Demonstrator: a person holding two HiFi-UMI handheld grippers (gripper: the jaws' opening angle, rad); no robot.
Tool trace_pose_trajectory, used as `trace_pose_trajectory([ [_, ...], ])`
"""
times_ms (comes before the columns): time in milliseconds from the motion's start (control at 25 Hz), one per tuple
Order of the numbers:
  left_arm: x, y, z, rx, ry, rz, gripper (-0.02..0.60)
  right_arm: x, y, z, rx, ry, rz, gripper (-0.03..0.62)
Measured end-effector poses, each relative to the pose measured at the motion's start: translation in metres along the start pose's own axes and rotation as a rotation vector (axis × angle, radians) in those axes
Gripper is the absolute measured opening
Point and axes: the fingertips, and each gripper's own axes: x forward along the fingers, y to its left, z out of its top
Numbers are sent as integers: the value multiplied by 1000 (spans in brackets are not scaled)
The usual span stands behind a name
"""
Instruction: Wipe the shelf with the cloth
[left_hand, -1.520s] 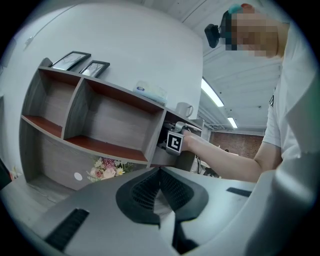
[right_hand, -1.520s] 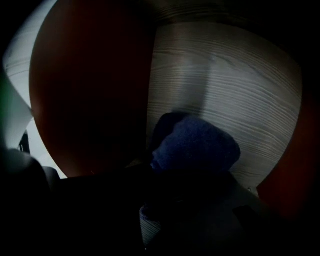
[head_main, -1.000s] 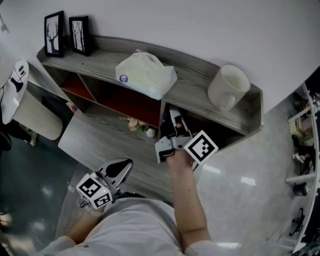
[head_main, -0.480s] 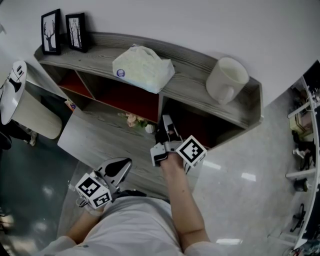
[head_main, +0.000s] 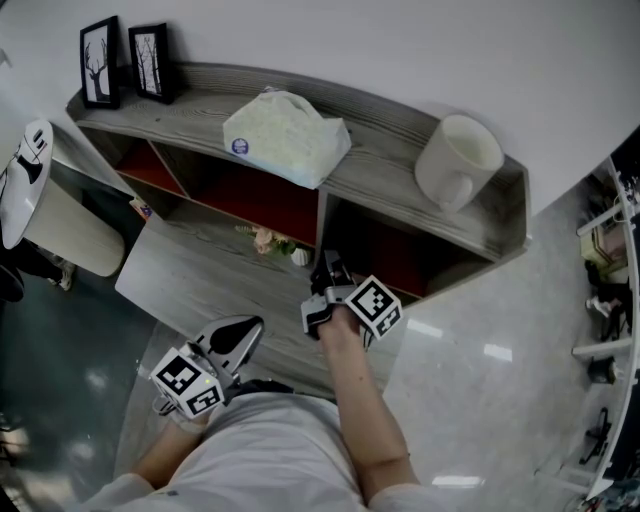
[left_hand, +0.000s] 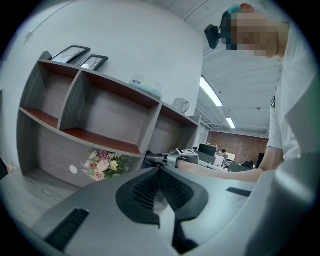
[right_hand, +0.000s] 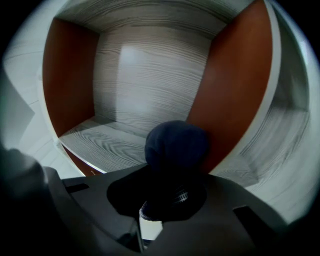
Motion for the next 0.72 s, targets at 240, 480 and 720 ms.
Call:
trace_pose_trajectory([
  [240, 6, 0, 0, -3, 4, -12, 15, -14, -14, 16, -10, -72, -76, 54],
  [480, 20, -9, -1, 3, 14, -61, 15, -43, -24, 50, -17, -182, -107, 54],
  [720, 37, -24, -3, 11, 31, -127, 15, -90, -41, 96, 5, -342, -177, 54],
])
